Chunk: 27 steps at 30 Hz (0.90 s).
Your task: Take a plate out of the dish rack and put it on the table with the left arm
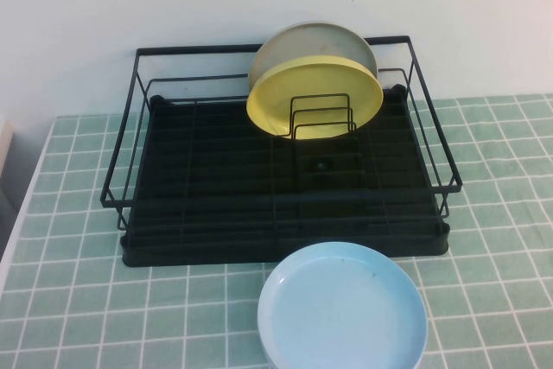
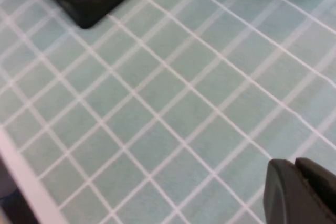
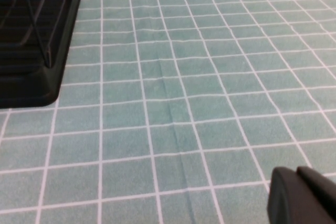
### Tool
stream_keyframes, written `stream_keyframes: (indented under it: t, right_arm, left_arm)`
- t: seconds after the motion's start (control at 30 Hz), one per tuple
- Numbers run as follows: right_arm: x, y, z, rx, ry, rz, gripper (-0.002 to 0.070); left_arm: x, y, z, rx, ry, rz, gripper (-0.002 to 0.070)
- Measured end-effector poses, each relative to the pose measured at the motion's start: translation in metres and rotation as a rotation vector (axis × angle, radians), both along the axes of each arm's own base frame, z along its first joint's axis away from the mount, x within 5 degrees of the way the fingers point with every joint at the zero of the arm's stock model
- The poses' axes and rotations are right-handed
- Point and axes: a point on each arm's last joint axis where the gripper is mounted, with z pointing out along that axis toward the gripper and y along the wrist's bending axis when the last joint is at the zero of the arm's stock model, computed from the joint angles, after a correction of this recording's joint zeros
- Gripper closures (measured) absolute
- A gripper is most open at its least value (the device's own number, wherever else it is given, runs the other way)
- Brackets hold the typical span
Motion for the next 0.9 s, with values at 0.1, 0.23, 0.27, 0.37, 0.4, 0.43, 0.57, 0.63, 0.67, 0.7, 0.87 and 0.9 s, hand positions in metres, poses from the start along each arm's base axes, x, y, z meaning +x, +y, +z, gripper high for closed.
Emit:
stream_keyframes:
  t: [0.1,0.23,0.27,0.37,0.4,0.43,0.57,0.63,0.67,0.7,0.87,0.9]
  right_arm:
    - [0.0,0.0,0.0,0.0,0.0,0.0,0.0678]
    - [0.0,0.0,0.0,0.0,0.0,0.0,0.0678]
    - [0.0,0.0,0.0,0.0,0.0,0.0,0.0678]
    - [0.0,0.0,0.0,0.0,0.0,0.0,0.0678]
    - [0.0,0.0,0.0,0.0,0.0,0.0,0.0678]
    - [0.0,0.0,0.0,0.0,0.0,0.0,0.0678]
    - [0.0,0.0,0.0,0.0,0.0,0.0,0.0678]
    - [0.0,0.0,0.0,0.0,0.0,0.0,0.0678]
    - [0.0,0.0,0.0,0.0,0.0,0.0,0.0678]
    - [0.0,0.0,0.0,0.0,0.0,0.0,0.0678]
    - [0.0,0.0,0.0,0.0,0.0,0.0,0.0678]
    - [0.0,0.0,0.0,0.0,0.0,0.0,0.0678]
  left_arm:
    - [-0.005,0.004,0.002,-0.025,-0.066,0.075,0.0677]
    - [-0.008,0.01,0.006,-0.035,-0.188,0.174,0.0677]
    - [-0.007,0.01,0.007,-0.047,-0.238,0.197,0.0677]
    - [0.0,0.009,0.006,-0.101,-0.39,0.254,0.0677]
    - [0.003,0.009,0.002,-0.112,-0.425,0.267,0.0677]
    - [0.006,0.008,-0.002,-0.125,-0.47,0.282,0.0677]
    - [0.021,0.006,-0.028,-0.17,-0.525,0.319,0.0677]
    - [0.026,0.006,-0.043,-0.221,-0.494,0.353,0.0677]
    - [0.029,0.005,-0.052,-0.253,-0.467,0.378,0.0677]
    - [0.031,0.005,-0.063,-0.282,-0.431,0.409,0.0677]
    - [0.035,0.007,-0.093,-0.315,-0.342,0.507,0.0677]
    - [0.035,0.008,-0.094,-0.324,-0.345,0.525,0.0677]
